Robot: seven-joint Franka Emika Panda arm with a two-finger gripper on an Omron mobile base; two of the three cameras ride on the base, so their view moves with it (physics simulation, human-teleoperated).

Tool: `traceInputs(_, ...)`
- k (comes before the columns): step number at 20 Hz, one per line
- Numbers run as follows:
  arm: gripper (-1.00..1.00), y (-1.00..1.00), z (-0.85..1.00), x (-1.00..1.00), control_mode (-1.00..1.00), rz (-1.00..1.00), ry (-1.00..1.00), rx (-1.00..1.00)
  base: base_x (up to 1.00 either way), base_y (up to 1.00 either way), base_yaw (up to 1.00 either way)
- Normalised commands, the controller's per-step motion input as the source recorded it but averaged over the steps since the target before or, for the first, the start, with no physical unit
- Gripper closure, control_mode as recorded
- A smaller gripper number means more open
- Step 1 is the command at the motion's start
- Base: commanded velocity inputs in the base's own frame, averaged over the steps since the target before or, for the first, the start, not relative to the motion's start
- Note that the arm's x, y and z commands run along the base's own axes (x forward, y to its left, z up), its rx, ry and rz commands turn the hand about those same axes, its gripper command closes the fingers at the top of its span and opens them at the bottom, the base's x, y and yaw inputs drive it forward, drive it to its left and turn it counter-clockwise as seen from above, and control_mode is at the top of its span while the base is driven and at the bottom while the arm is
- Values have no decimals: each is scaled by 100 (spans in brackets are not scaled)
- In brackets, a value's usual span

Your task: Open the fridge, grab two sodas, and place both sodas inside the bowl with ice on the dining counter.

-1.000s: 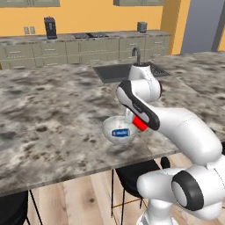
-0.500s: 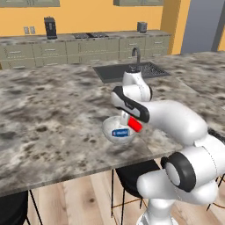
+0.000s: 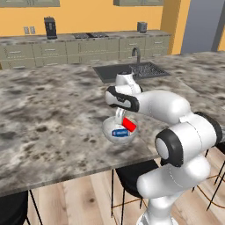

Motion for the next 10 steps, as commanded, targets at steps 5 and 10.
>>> traceInputs(5, 100, 2, -34, 29, -100, 3, 3, 0, 0, 0, 0)
traceInputs(10, 100, 6, -26, 29, -100, 2, 3, -1, 0, 0, 0)
